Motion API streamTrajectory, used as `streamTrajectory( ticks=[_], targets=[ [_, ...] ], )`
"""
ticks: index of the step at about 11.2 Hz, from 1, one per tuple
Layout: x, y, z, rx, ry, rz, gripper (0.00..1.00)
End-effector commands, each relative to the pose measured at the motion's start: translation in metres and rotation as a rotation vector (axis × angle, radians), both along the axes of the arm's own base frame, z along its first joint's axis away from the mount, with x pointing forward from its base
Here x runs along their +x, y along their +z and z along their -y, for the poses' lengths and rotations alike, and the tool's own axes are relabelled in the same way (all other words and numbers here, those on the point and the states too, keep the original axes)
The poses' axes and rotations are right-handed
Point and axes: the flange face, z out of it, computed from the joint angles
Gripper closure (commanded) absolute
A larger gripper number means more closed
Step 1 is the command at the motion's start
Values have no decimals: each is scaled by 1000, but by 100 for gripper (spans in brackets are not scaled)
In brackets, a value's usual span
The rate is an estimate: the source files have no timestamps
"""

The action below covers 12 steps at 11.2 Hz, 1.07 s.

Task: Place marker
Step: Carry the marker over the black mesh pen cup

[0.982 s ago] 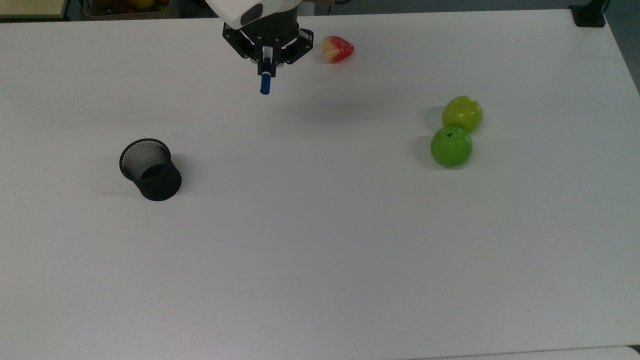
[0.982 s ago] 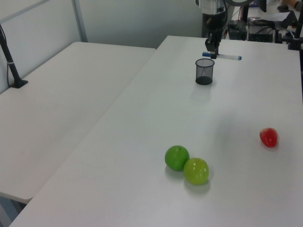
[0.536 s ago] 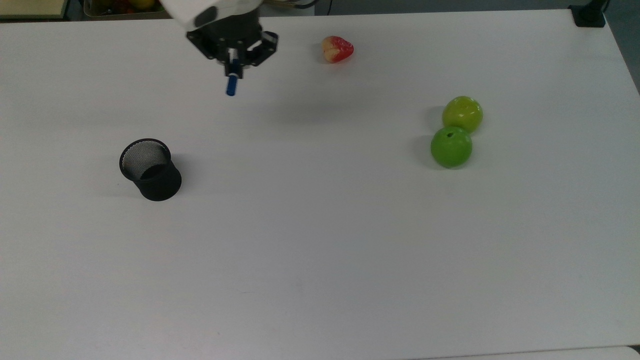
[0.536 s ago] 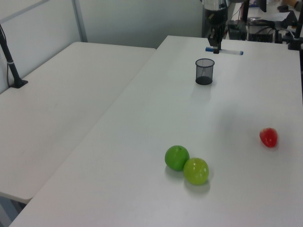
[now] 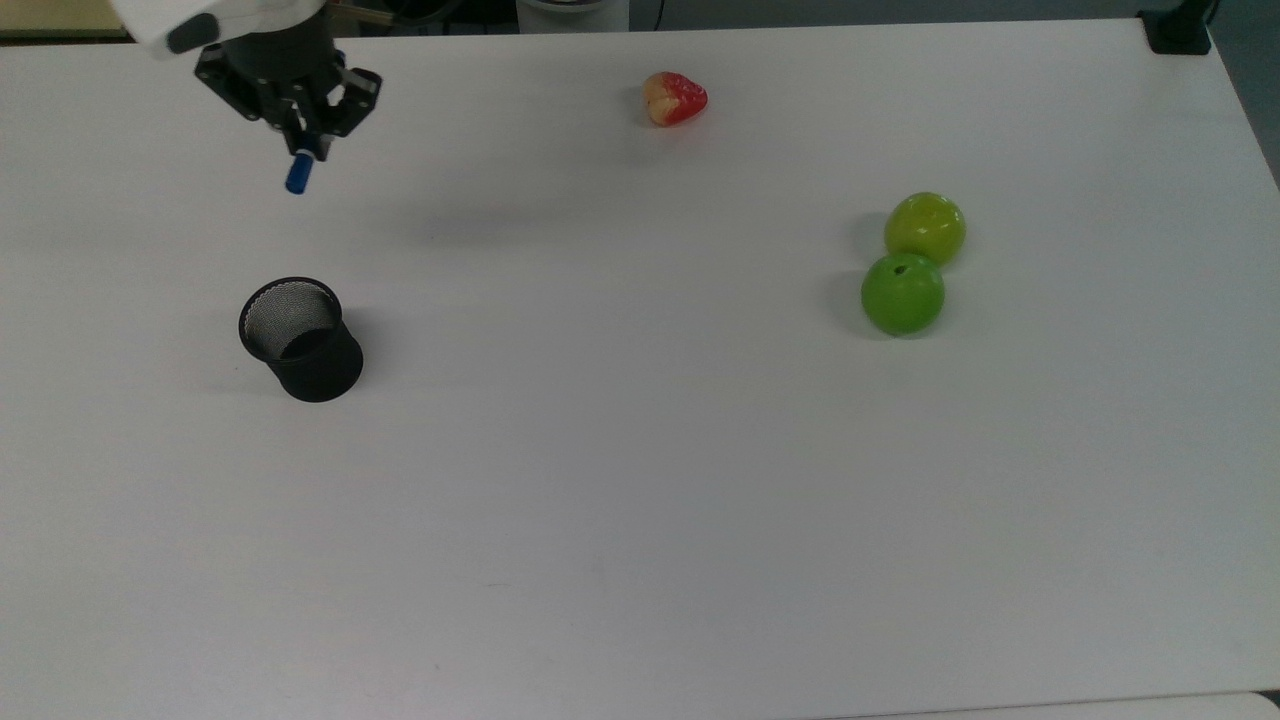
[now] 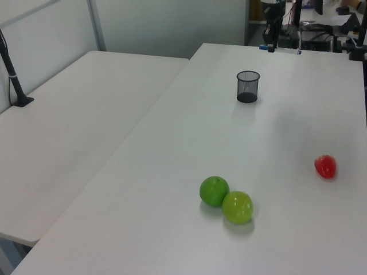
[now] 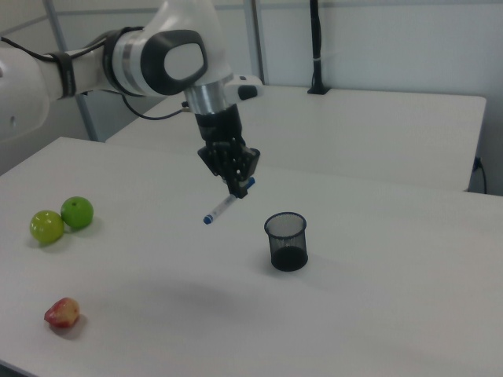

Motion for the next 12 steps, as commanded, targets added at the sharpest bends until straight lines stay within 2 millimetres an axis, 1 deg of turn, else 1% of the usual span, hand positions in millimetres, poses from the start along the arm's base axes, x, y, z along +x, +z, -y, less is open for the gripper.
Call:
streamTrajectory(
  ticks=[1, 3, 5, 8, 10, 11, 12],
  targets=[
    [8, 5, 18, 13, 6, 96, 91],
    [13, 4, 30, 10, -11, 173, 91],
    [21, 2, 31, -2, -4, 275, 91],
    [26, -7, 37, 0, -53, 375, 90],
    [30, -18, 38, 1, -103, 462, 90],
    [32, -28, 38, 4, -122, 486, 90],
    [35, -30, 37, 5, -131, 509, 90]
  ],
)
